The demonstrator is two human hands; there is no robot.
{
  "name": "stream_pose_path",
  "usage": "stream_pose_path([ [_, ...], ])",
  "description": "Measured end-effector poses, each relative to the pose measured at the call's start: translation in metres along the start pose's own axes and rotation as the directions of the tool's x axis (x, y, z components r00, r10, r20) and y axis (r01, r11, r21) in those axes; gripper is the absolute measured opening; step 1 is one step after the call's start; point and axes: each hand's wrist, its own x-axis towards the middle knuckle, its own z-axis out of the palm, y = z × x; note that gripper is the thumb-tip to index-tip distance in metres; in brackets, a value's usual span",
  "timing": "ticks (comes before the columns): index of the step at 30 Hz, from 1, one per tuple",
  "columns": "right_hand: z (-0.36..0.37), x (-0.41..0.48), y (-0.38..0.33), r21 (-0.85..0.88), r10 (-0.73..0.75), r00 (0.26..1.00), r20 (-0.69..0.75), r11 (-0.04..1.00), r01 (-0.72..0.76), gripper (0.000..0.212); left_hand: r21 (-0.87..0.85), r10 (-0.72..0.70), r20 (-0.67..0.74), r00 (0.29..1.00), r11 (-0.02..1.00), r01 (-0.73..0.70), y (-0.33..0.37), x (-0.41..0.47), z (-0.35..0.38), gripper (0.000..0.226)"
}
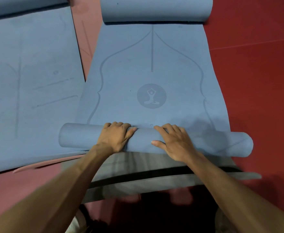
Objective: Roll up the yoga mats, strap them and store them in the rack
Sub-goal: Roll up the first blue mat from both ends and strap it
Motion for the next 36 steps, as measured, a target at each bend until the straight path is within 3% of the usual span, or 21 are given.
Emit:
stream_pose_path([
  [3, -0.011, 0.019, 0.004, 0.028, 0.050, 0.986, 0.161, 0.998, -0.055, 0.084, -0.038, -0.006, -0.070, 0.998, 0.999, 0.003, 0.003, -0.006, 0.000, 0.087],
  [6, -0.017, 0.042, 0.012, 0.101, 0.064, 0.954, 0.292, 0.990, -0.097, 0.058, 0.000, -0.018, -0.038, 0.999, 1.000, 0.018, 0.007, -0.010, 0.004, 0.087],
  [9, -0.021, 0.056, 0.020, 0.177, 0.087, 0.941, 0.328, 0.972, -0.152, 0.046, 0.097, 0.016, -0.046, 0.999, 0.995, -0.011, 0.007, -0.008, 0.013, 0.085],
  [13, -0.023, 0.072, 0.025, 0.166, 0.128, 0.926, 0.354, 0.966, -0.197, 0.044, 0.080, 0.014, -0.037, 0.999, 0.997, -0.011, 0.005, 0.013, 0.005, 0.096],
  [20, -0.021, 0.083, 0.023, 0.145, 0.262, 0.965, 0.023, 0.954, -0.262, 0.039, 0.110, 0.027, -0.035, 0.999, 0.994, -0.023, -0.002, 0.044, -0.007, 0.095],
  [24, -0.021, 0.082, 0.021, 0.032, 0.192, 0.981, -0.011, 0.981, -0.191, 0.039, 0.047, 0.041, -0.004, 0.999, 0.998, -0.041, -0.008, 0.058, -0.012, 0.091],
  [28, -0.013, 0.061, 0.028, -0.093, 0.014, 0.966, -0.258, 0.995, -0.039, 0.029, -0.090, 0.031, 0.055, 0.998, 0.996, -0.026, -0.014, 0.082, -0.018, 0.061],
  [36, -0.006, 0.050, 0.028, -0.168, 0.042, 0.988, -0.146, 0.984, -0.067, 0.090, -0.259, -0.056, 0.111, 0.992, 0.962, 0.083, -0.016, 0.099, -0.028, 0.050],
])
